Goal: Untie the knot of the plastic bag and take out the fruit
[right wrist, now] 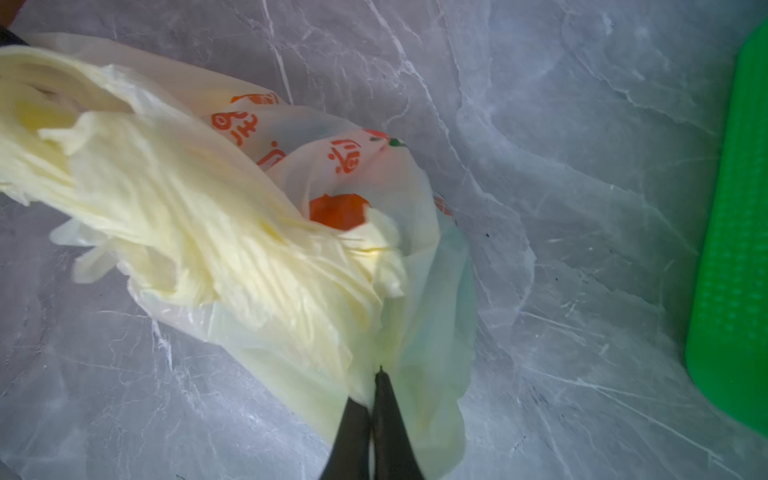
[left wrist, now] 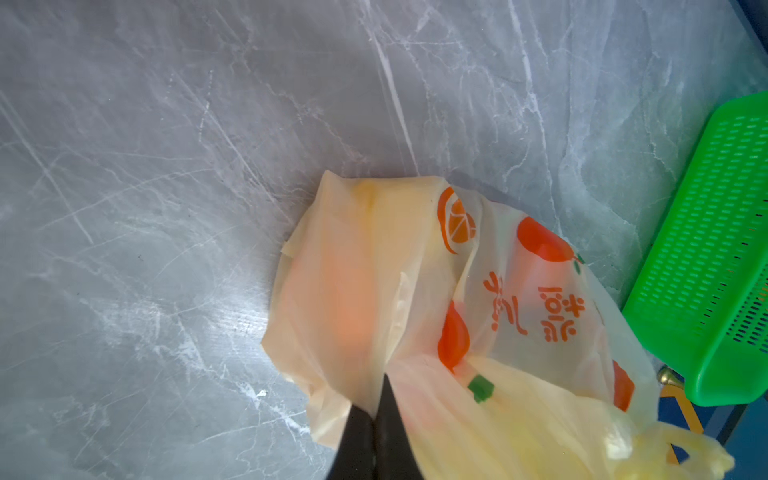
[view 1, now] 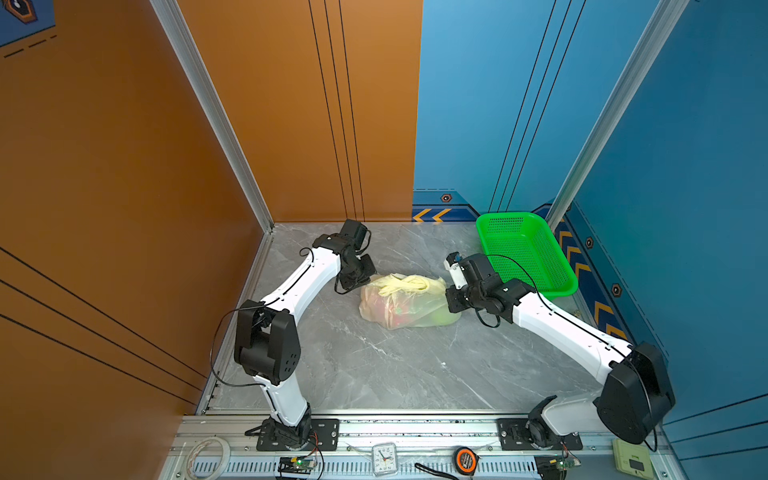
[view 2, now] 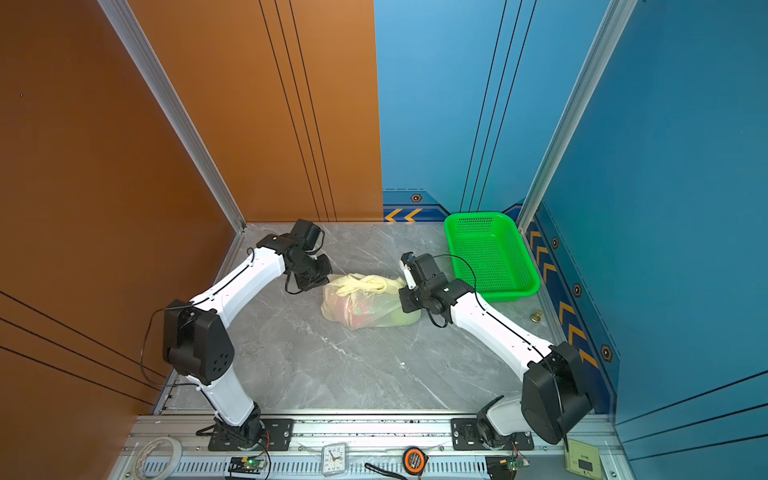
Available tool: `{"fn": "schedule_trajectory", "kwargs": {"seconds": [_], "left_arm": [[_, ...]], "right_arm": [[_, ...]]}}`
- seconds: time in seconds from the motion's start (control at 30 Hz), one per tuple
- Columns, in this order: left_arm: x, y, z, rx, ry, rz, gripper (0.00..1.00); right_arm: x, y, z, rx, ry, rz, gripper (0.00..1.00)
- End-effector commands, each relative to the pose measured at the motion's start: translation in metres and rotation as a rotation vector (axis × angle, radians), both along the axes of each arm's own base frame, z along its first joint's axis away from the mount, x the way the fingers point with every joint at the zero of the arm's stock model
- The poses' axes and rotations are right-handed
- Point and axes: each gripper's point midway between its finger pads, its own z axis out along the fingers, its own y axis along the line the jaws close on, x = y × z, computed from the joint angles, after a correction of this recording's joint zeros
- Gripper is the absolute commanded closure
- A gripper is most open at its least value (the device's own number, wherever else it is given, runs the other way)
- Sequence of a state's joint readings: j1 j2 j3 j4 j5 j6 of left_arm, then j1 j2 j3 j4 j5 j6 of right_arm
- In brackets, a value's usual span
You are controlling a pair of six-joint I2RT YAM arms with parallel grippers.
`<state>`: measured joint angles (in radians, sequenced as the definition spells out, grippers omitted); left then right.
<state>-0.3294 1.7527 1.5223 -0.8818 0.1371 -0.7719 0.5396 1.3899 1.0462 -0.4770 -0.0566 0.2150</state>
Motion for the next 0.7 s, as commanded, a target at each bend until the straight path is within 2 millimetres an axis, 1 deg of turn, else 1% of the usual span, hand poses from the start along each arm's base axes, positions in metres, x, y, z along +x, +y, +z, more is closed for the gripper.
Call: {"fn": "schedule_trajectory", "kwargs": {"seconds": [0.0,0.07,0.13,0.2,0.23,0.3,0.37,0.47,0.57,0.67], "left_arm": [[-0.009,0.017,-0.009,0.049,0.01,0.003,1.0],[-0.014,0.021,-0.017,0.064,0.021,0.008,1.0],[-0.017,0.024,-0.022,0.067,0.028,0.012,1.0],[-0.02,0.024,-0.024,0.064,0.03,0.012,1.0],[-0.021,0.023,-0.023,0.061,0.026,0.007,1.0],[-0.02,0.02,-0.016,0.058,0.002,-0.006,1.0],[-0.019,0.016,-0.008,0.057,-0.029,-0.021,1.0],[-0.016,0.014,0.003,0.048,-0.074,-0.023,1.0],[-0.015,0.012,0.006,0.042,-0.085,-0.025,1.0],[-0.015,0.01,0.006,0.04,-0.088,-0.024,1.0]], "right_arm": [[-0.005,-0.029,-0.013,0.014,0.041,-0.131,1.0],[-0.008,-0.042,-0.023,0.013,0.077,-0.185,1.0],[-0.01,-0.048,-0.029,0.019,0.103,-0.212,1.0],[-0.011,-0.047,-0.03,0.019,0.112,-0.205,1.0],[-0.013,-0.043,-0.027,0.021,0.114,-0.18,1.0],[-0.012,-0.035,-0.011,0.001,0.087,-0.122,0.82],[-0.01,-0.025,0.015,-0.012,0.027,-0.062,0.62],[-0.004,-0.01,0.05,-0.007,-0.045,0.017,0.42],[0.004,0.005,0.065,-0.022,-0.072,0.081,0.32],[0.011,0.026,0.065,-0.036,-0.064,0.161,0.28]]}}
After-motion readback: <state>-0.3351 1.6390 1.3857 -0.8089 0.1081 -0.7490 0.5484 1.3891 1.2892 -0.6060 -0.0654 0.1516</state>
